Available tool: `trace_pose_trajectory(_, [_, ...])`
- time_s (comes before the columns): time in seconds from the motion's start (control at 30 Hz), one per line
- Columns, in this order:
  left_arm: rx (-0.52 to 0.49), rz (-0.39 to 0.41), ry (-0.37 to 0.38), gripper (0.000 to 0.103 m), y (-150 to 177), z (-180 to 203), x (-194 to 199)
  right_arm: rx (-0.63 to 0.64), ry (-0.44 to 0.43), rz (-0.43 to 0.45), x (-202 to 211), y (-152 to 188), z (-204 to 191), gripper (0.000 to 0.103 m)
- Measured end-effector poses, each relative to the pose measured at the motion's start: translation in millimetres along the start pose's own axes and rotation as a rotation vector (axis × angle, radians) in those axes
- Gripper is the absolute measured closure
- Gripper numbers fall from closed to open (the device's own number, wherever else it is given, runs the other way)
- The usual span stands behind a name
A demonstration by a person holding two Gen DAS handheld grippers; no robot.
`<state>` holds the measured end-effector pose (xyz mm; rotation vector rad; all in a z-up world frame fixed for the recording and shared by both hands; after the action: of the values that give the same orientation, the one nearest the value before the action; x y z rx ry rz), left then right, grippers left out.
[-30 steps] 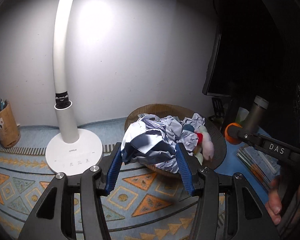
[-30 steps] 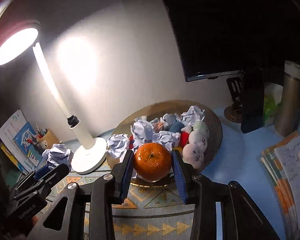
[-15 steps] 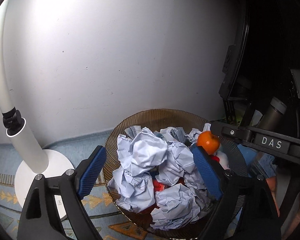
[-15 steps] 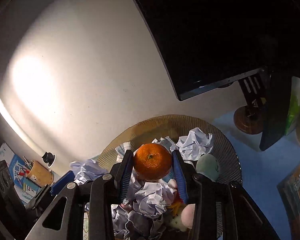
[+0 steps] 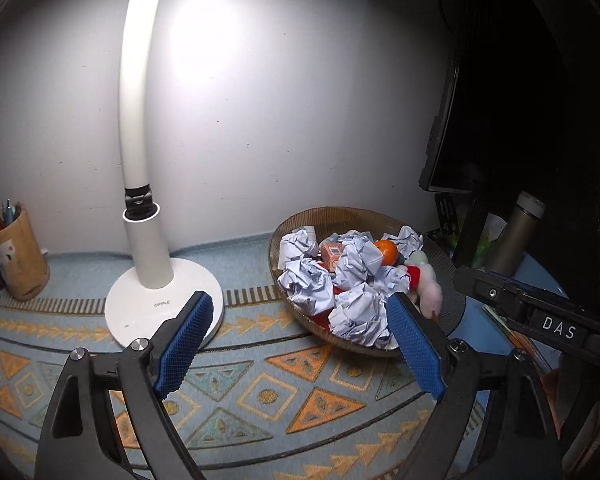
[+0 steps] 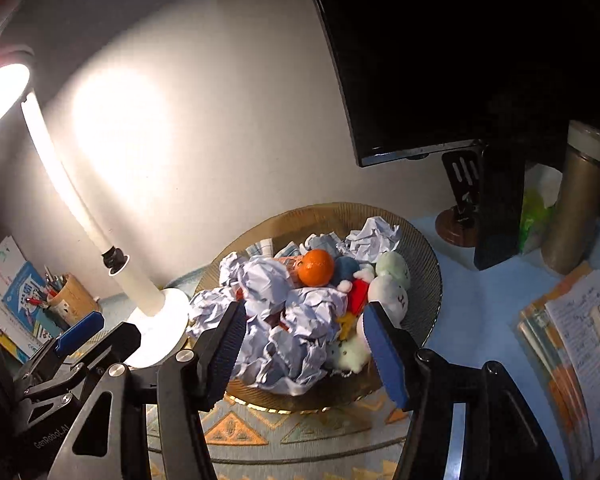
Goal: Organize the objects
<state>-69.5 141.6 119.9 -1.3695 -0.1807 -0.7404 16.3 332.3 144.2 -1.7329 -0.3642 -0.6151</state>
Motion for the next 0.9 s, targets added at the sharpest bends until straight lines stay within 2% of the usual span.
trace_pose_trajectory(0.17, [0.044,0.028,-0.155,0.015,27,-40,62,0.099,-0.011,-0.008,28,26,-53,0.044])
trace_pose_trajectory(0.23, [0.052,0.030,-0.212,0.015,40,-56,79,0.113,-0.049,-0.017,32,37,-72,0.044])
trace_pose_trajectory(0.33, [0.064,0.009,-0.276,0.015,66,-83,93,0.123,-0.076,-0.058,26,64,-98,0.044])
trace_pose_trajectory(0.43, [0.095,-0.021,-0.330,0.015,97,-106,91,0.139,-0.085,-0.098,8,94,-116,0.044])
trace_pose_trajectory(0.6, [0.157,-0.038,-0.371,0.015,127,-132,77,0.189,-0.053,-0.150,-24,134,-126,0.044])
trace_pose_trajectory(0.8, [0.156,-0.090,-0.333,0.015,132,-131,63,0.231,0.000,-0.166,-41,144,-125,0.044])
trace_pose_trajectory(0.9, [0.203,-0.126,-0.358,0.015,136,-140,59,0.227,0.006,-0.186,-49,149,-124,0.044])
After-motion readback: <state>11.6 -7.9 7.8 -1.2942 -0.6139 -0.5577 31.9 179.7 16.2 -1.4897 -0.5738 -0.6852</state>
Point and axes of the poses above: each gripper's, at about its wrist camera, not at the fingertips, and x roughly against the way its jaws point, z to its right, y to its underside, the point moved 3 cm from there along -x, roughly the way its jaws point, and after that the axes turned 6 degrees about x, right-handed, at the moved point
